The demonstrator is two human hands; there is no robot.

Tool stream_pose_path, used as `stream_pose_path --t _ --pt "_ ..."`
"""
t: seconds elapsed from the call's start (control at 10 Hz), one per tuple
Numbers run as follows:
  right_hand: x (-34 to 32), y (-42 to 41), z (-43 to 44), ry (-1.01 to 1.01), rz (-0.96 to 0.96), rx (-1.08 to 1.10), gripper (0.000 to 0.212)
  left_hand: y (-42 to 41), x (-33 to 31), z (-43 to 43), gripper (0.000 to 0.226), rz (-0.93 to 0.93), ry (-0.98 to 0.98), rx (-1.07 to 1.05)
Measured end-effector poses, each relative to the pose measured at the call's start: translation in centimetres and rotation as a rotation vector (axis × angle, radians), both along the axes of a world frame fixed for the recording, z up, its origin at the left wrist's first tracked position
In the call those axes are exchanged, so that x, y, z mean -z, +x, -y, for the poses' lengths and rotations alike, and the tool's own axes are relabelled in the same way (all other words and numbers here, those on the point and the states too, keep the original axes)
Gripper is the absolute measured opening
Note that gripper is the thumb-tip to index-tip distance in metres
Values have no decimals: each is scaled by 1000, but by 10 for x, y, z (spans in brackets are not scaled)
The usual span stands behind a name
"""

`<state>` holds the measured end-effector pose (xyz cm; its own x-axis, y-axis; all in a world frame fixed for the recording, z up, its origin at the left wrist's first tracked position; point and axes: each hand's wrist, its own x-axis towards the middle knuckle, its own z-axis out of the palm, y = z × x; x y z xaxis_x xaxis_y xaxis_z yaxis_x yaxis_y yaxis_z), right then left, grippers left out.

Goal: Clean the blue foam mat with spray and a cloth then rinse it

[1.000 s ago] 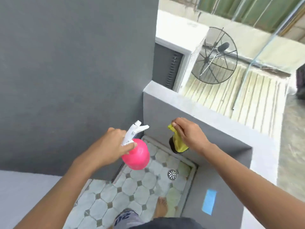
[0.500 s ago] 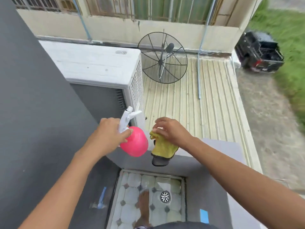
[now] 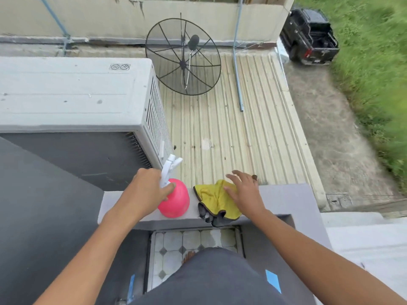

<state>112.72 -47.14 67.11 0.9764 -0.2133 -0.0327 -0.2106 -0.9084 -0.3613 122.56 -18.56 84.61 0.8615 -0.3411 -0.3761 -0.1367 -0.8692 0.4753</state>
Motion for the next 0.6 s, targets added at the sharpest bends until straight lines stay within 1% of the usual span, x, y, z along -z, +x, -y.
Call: stream_pose_path --t 0.1,0.2,0.3,0.4,0.5,0.6 --pt "14 -22 -34 -55 -202 -161 56 -7 4 6 29 38 20 2" --pt "22 -30 -42 -102 -267 -147 56 -15 5 10 27 52 40 0" --pt "15 -28 -35 -56 -320 -186 58 -22 8 11 25 67 49 -12" --pt "-7 -30 -27 43 -327 -226 60 -26 10 9 39 96 113 43" --pt "-36 -35 -10 47 -322 -236 65 -30 2 12 88 155 187 50" --pt "-76 -38 15 -84 -286 -269 69 -39 -35 29 96 239 26 -32"
